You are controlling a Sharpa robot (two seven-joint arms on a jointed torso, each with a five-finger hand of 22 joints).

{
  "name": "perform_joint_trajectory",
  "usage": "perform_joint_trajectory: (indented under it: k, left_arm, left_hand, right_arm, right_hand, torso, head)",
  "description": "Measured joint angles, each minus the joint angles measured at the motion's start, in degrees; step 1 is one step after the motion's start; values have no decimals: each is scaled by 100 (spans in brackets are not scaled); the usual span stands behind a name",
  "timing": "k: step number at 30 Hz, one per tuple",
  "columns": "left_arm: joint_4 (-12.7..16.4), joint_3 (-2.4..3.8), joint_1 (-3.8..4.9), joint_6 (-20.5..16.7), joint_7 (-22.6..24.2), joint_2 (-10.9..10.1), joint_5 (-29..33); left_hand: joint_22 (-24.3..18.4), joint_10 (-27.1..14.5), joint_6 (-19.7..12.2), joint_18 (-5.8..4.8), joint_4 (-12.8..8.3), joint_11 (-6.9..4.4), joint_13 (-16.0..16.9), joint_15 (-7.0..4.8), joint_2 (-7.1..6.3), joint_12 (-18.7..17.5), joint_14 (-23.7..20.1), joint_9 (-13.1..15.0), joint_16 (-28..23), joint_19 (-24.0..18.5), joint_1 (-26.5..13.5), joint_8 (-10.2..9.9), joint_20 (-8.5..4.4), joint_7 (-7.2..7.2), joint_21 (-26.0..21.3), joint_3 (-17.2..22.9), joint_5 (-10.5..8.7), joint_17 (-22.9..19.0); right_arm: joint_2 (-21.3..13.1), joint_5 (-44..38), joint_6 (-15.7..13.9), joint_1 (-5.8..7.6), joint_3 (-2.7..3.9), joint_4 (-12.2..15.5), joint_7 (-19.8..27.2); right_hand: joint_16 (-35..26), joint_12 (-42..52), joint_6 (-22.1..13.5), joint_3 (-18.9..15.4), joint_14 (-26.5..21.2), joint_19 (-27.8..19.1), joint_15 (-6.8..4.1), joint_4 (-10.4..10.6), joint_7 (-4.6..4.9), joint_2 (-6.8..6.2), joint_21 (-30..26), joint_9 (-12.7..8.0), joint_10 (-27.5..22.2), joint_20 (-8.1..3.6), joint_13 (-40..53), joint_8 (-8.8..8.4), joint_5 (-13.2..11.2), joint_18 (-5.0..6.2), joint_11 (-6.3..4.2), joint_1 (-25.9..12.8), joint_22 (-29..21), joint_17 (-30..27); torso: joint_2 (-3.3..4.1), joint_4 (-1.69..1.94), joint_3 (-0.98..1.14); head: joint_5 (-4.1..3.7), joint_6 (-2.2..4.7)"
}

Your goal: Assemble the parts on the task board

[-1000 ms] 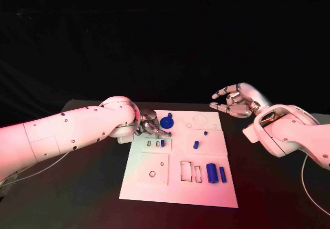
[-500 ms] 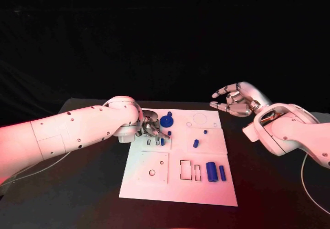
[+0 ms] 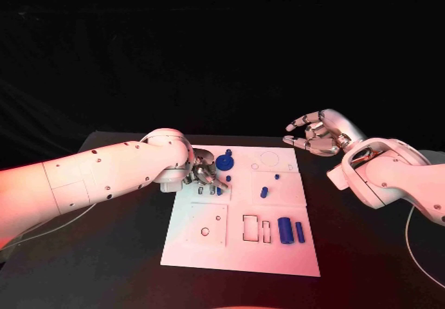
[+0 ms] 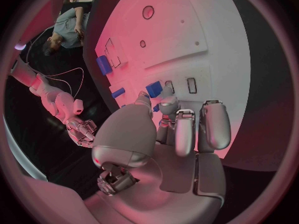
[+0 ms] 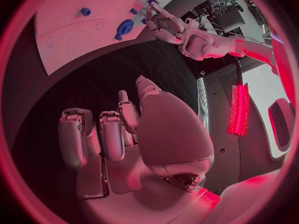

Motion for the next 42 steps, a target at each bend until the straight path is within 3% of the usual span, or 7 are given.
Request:
perform_joint_trajectory:
  k: [16, 21, 24, 26, 27, 32, 42]
  left_arm:
    - [6, 2, 2, -20, 2, -3, 162]
    - [8, 13, 16, -41, 10, -11, 279]
    - [6, 3, 10, -56, 10, -21, 376]
    - [6, 1, 6, -67, 9, -31, 449]
    - [7, 2, 6, -73, 9, -35, 480]
    - [28, 9, 6, -109, 6, -69, 639]
    - [233, 32, 6, -288, 9, -255, 861]
  left_hand:
    - [35, -34, -44, -90, -18, -34, -3, -33, 25, -39, 9, 150, 0, 0, 688, -1, 0, -42, 22, 645, -1, -1]
    - [60, -63, -136, -90, 42, -62, -43, -62, -290, -112, 19, 183, 0, 0, 1164, -85, 0, -31, 22, 1756, -16, -1]
    - [86, -83, -145, -90, 166, -42, -64, -62, -1027, -137, 19, 188, 0, 0, 934, -67, 0, -22, 44, 3325, 8, -1]
    - [95, -82, -144, -90, 131, -41, -73, -62, -1254, -137, 20, 201, 0, 0, 798, 30, 0, -21, 44, 3865, 8, -1]
    - [99, -81, -144, -90, 128, -42, -80, -62, -1369, -137, 20, 506, 0, -1, 679, 77, 0, -20, 44, 4094, 8, -1]
    - [118, -38, -176, -90, 41, -42, -91, -61, -1468, -137, 19, 861, 0, -1, 319, 170, 0, -13, 44, 4353, 8, -1]
    - [159, 45, -187, -90, -178, -42, -38, -61, -1501, -137, 20, 978, 0, -1, 156, 218, 0, -19, 66, 4572, 32, -1]
  right_arm:
    - [30, -5, 7, -12, -3, -37, -35]
    - [38, -6, 12, -19, -4, -47, -45]
    - [42, -7, 14, -22, -4, -55, -51]
    - [45, -8, 17, -25, -4, -59, -56]
    - [46, -8, 18, -26, -4, -60, -58]
    - [49, -10, 22, -34, -5, -66, -67]
    - [41, -11, 23, -50, -5, -72, -76]
  right_hand:
    - [0, 1, 0, 16, 0, 0, 0, -16, 0, 0, 1, 0, 0, 0, -3, 5, 31, 0, 0, 0, 1, -1]
    - [0, 1, 0, 57, 0, 1, 0, -22, 0, 0, -24, 0, -16, -44, -13, 45, 178, 0, -15, 0, 4, -1]
    - [0, 1, 0, 57, 0, 0, 0, -23, 0, 0, -24, 0, -21, -44, -13, 45, 178, 0, -21, 0, 3, -1]
    - [0, 1, 0, 72, 0, 0, 0, -7, 0, 0, -24, 0, -21, -44, -13, 45, 203, 0, -21, 0, 3, -2]
    - [0, 1, 0, 72, 0, 0, 0, -8, 0, 0, -24, 0, -21, -44, -13, 45, 202, 0, -21, 0, 3, -2]
    - [-22, 1, 0, 72, 0, 0, 0, -7, 0, 0, -24, 0, -21, -44, -13, 45, 202, 0, -21, 0, 3, -2]
    - [-23, 1, 0, 72, 0, 0, 0, -7, 0, 0, -24, 0, -21, -44, -18, 45, 223, 0, -21, 0, 2, -2]
  torso:
    - [7, 3, -2]
    - [7, 4, -3]
    - [7, 5, -3]
    - [7, 5, -3]
    - [7, 5, -3]
    - [9, 5, -1]
    - [13, 6, 1]
  head:
    - [-2, -18]
    - [2, -33]
    - [7, -39]
    - [8, -40]
    - [8, -41]
    - [11, -42]
    - [19, -32]
